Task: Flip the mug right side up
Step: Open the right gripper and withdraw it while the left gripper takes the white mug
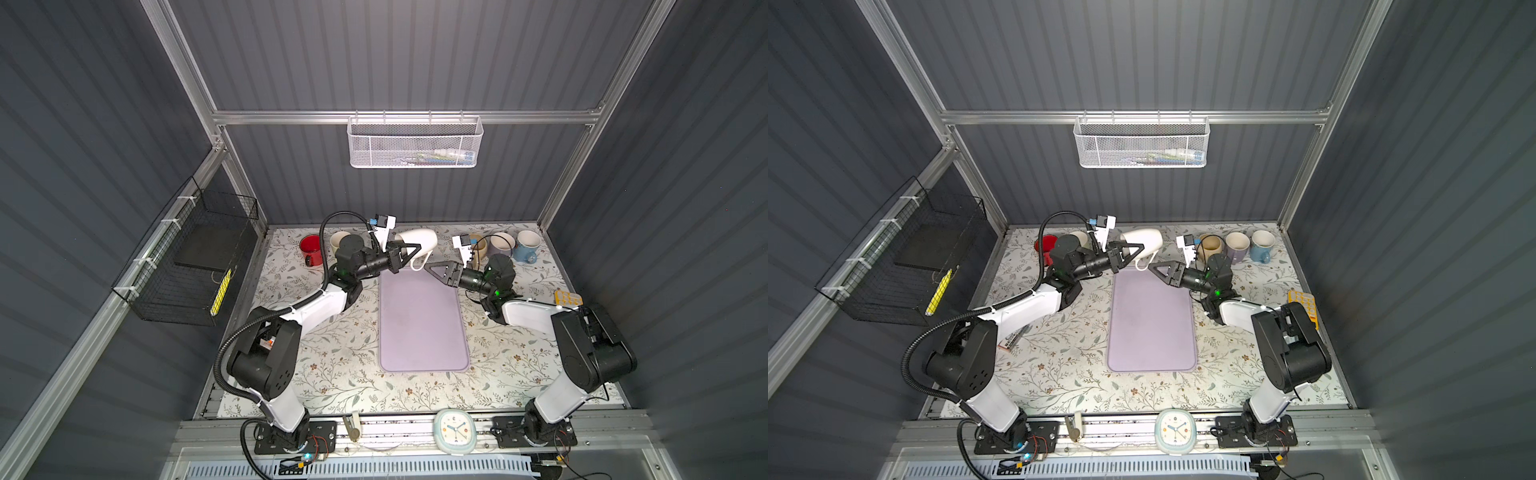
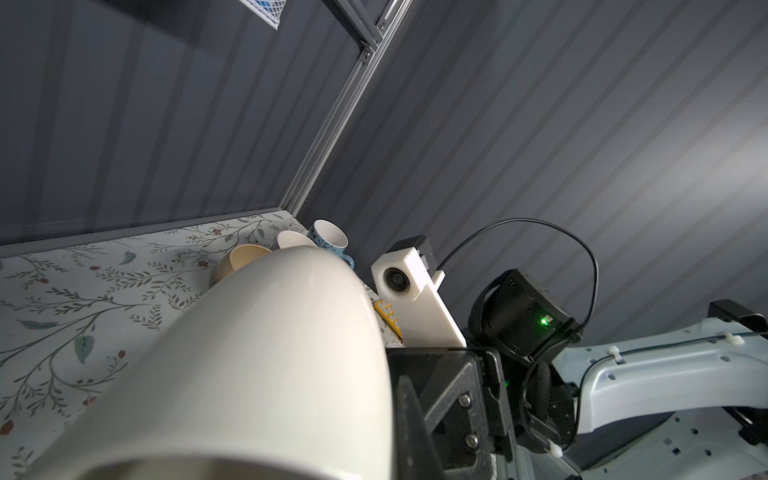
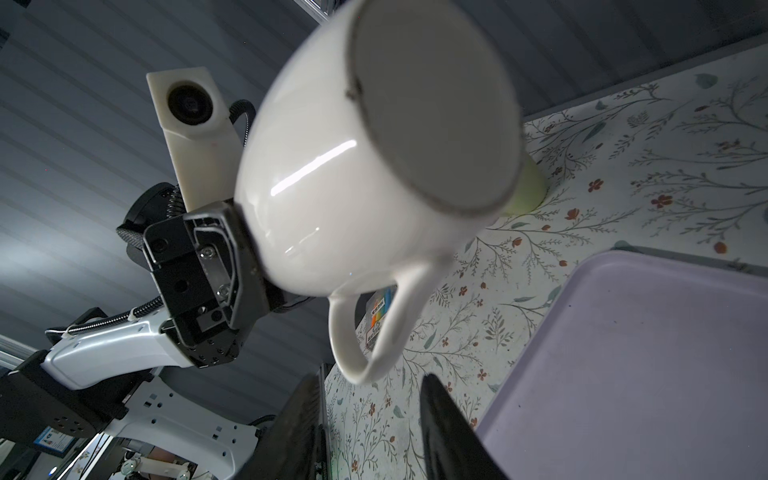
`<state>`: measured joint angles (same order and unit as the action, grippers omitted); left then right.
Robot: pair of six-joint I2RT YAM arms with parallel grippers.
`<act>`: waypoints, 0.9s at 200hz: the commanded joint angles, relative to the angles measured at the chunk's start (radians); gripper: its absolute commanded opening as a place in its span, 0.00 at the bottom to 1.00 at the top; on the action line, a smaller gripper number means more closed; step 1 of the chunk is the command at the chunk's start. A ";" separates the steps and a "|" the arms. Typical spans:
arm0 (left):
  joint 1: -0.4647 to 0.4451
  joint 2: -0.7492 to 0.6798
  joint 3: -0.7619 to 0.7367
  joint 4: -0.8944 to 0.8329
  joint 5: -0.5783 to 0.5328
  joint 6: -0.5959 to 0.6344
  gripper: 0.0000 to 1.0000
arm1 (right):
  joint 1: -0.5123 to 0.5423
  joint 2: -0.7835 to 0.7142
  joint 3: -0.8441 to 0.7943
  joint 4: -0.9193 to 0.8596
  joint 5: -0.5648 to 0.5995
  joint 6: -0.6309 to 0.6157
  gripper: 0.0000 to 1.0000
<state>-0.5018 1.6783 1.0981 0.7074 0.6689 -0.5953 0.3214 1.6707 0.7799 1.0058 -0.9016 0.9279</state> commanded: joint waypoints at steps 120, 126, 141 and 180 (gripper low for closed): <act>0.014 -0.072 0.303 -0.706 -0.187 0.420 0.00 | -0.010 0.032 -0.037 0.039 -0.003 -0.002 0.44; 0.015 -0.064 0.352 -0.742 -0.201 0.433 0.00 | -0.011 0.031 -0.037 0.037 -0.002 -0.004 0.44; 0.016 -0.046 0.408 -0.832 -0.246 0.471 0.00 | -0.011 0.031 -0.040 0.032 -0.003 -0.007 0.44; 0.019 0.016 0.564 -1.042 -0.331 0.552 0.00 | -0.013 0.036 -0.036 0.015 -0.005 -0.015 0.44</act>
<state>-0.4911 1.6581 1.5429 -0.1978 0.4046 -0.1429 0.3149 1.6951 0.7471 1.0195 -0.9012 0.9340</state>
